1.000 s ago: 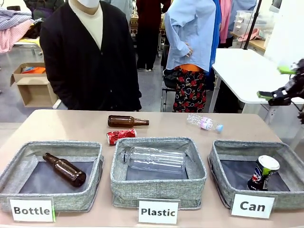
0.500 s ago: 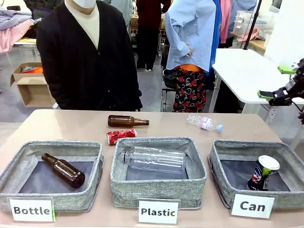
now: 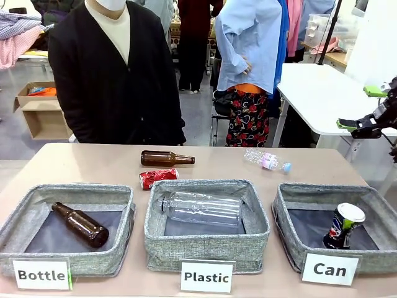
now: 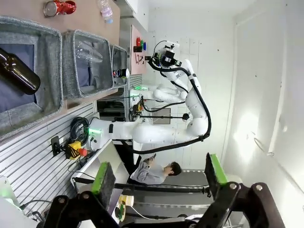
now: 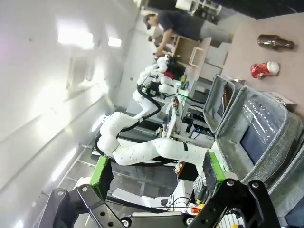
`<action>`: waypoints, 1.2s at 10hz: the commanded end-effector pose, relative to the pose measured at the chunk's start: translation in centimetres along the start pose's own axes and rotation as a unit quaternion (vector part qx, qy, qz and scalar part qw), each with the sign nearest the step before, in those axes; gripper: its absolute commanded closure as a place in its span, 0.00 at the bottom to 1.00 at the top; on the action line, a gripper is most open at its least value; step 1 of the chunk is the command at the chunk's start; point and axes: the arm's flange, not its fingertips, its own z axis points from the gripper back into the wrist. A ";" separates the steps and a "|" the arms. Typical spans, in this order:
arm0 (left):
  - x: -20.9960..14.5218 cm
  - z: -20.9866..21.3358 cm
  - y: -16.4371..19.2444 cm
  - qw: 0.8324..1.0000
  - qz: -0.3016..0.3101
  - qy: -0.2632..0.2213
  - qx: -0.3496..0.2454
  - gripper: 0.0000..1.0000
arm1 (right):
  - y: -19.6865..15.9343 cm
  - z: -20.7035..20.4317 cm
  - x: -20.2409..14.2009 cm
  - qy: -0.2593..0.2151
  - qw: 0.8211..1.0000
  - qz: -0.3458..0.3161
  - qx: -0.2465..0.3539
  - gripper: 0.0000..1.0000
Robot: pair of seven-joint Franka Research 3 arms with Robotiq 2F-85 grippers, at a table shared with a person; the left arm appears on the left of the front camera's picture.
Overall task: Sort the can waste into the basket.
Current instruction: Pick up the can waste from the table and place it in the right Fabric basket.
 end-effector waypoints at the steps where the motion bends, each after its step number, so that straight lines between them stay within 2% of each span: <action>1: -0.2 0.3 -0.2 1.000 -0.006 0.002 -0.005 0.00 | 0.1 0.3 0.2 0.005 1.000 0.012 0.004 0.00; 6: 0.0 0.0 0.0 1.000 0.000 0.000 0.000 0.00 | 0.1 0.3 0.2 0.005 1.000 0.012 0.004 0.00; 7: -0.3 -1.2 -2.6 0.997 -0.064 -0.011 0.045 0.00 | 0.1 0.3 0.2 0.005 1.000 0.012 0.004 0.00; 8: 0.9 -4.1 -4.9 0.988 -0.119 -0.001 0.098 0.00 | 0.1 0.3 0.2 0.005 1.000 0.012 0.004 0.00; 9: 2.5 -7.7 -6.7 0.972 -0.173 0.037 0.152 0.00 | 0.1 0.3 0.2 0.005 1.000 0.012 0.004 0.00; 10: 4.5 -11.5 -8.0 0.948 -0.232 0.041 0.214 0.00 | 0.1 0.3 0.2 0.005 1.000 0.012 0.004 0.00; 11: 5.5 -14.6 -8.5 0.922 -0.277 0.074 0.260 0.00 | 0.1 0.3 0.2 0.005 1.000 0.012 0.004 0.00; 12: 6.3 -17.8 -8.2 0.886 -0.320 0.100 0.321 0.00 | 0.1 0.3 0.2 0.005 1.000 0.012 0.004 0.00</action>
